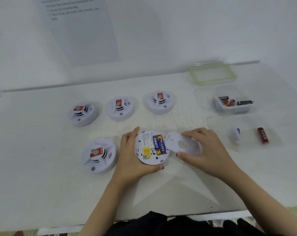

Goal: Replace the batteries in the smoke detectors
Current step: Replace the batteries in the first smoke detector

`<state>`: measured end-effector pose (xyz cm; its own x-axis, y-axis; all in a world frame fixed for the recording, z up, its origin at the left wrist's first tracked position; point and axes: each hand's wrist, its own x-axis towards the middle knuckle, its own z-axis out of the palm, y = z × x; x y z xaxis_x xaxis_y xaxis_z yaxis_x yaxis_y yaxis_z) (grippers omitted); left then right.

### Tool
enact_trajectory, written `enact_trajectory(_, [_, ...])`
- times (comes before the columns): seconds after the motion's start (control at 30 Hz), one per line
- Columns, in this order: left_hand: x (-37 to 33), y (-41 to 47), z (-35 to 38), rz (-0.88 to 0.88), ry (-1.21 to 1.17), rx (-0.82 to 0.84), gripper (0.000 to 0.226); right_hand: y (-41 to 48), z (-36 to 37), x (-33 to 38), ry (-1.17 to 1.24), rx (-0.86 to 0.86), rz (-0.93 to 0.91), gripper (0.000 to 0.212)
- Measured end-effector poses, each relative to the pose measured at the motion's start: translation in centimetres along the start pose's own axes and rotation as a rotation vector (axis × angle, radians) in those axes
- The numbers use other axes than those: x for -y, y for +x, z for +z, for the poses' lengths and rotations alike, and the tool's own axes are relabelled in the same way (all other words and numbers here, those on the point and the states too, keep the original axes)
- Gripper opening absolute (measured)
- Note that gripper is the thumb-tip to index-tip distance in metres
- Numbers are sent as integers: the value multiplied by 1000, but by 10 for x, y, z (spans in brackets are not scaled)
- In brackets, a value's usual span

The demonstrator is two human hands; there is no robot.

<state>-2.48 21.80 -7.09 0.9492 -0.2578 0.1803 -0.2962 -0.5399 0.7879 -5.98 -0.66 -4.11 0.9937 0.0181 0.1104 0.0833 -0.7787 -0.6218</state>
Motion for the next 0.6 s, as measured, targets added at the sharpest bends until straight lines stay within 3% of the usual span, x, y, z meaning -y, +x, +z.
enact_trajectory(0.27, [6,5,-3,149,141,30,97,13,20,27,-2,62,-229,64])
enact_trajectory(0.43, [8,3,-4,114,83,41,108,20,26,33,-90,83,-286,63])
enact_trajectory(0.6, [8,3,-3,84,68,42,109,20,30,37,-91,72,-223,64])
